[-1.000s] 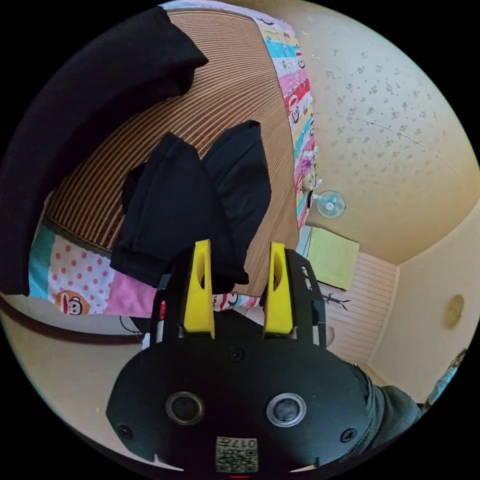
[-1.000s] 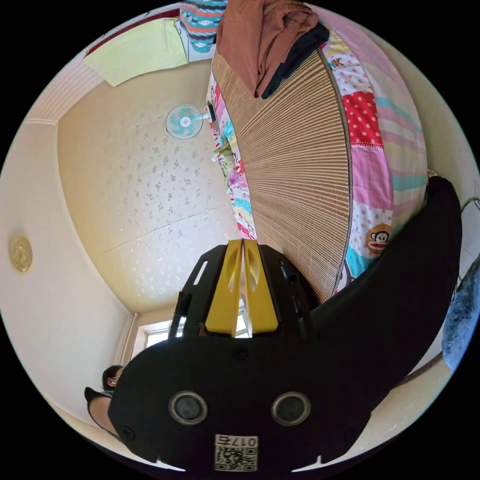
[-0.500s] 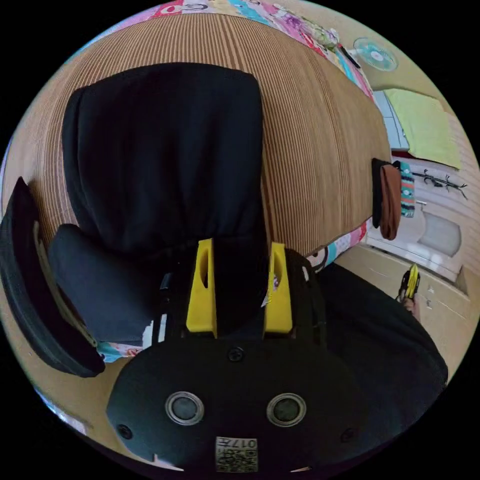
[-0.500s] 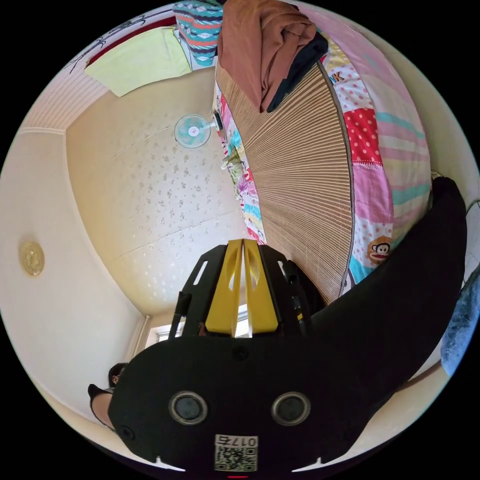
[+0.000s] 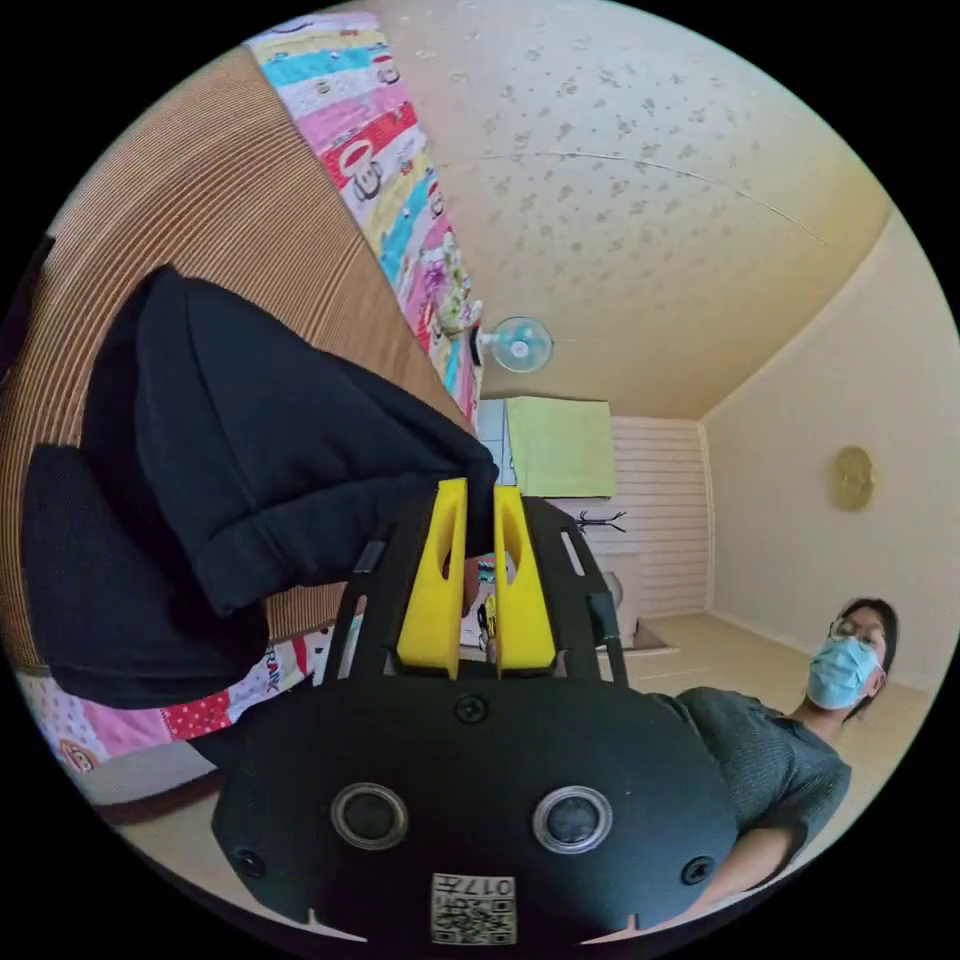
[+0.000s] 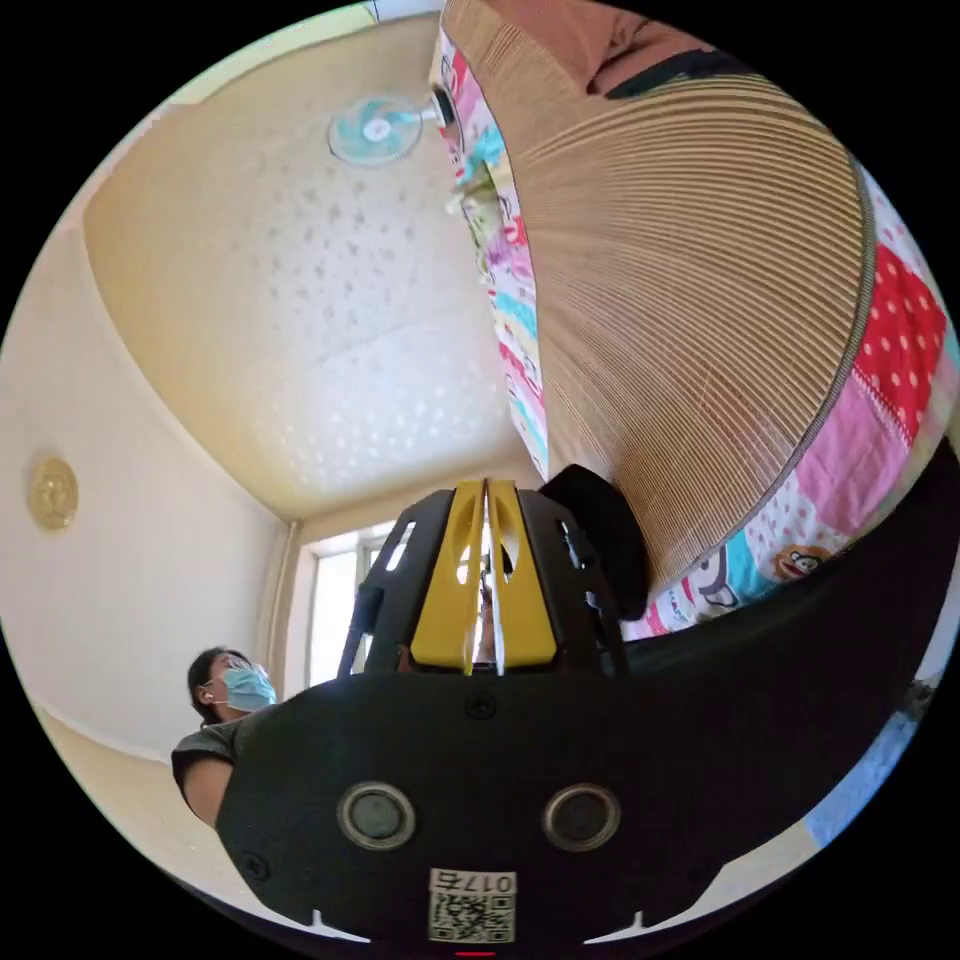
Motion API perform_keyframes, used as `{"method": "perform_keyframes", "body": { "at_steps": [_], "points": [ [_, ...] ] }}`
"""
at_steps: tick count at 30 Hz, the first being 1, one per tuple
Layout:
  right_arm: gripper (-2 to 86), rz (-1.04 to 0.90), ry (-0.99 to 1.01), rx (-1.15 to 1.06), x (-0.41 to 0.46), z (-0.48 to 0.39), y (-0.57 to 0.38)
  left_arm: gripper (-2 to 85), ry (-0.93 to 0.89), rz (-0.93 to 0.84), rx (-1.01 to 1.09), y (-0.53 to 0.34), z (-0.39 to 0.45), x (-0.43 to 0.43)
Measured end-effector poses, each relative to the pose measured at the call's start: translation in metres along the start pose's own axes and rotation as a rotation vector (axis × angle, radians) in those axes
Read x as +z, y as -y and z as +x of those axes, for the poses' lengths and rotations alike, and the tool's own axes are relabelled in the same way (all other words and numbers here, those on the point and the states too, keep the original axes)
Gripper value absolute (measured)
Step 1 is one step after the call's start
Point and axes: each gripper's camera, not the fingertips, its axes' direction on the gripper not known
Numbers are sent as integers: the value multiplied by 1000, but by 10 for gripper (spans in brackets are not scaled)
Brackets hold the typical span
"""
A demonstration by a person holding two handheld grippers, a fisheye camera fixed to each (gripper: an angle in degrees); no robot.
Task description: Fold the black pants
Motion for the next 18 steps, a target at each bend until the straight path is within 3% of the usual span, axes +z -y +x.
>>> {"method": "perform_keyframes", "body": {
  "at_steps": [5,7,12,14,16,18],
  "points": [
    [37,-501,-307,-366,139,-63,10,50,-105,-130,227,-5,80,49],
    [115,-716,-454,-666,218,-111,-21,49,-132,-224,318,-18,110,84],
    [221,-879,-641,-1205,332,-186,-118,50,-262,-389,440,-48,152,151],
    [203,-960,-593,-1369,358,-206,-159,51,-315,-450,472,-58,166,176],
    [126,-1087,-453,-1571,373,-227,-216,56,-380,-479,493,-66,176,198],
    [93,-1004,-499,-1660,374,-236,-248,60,-462,-458,453,-68,172,204]
  ]
}}
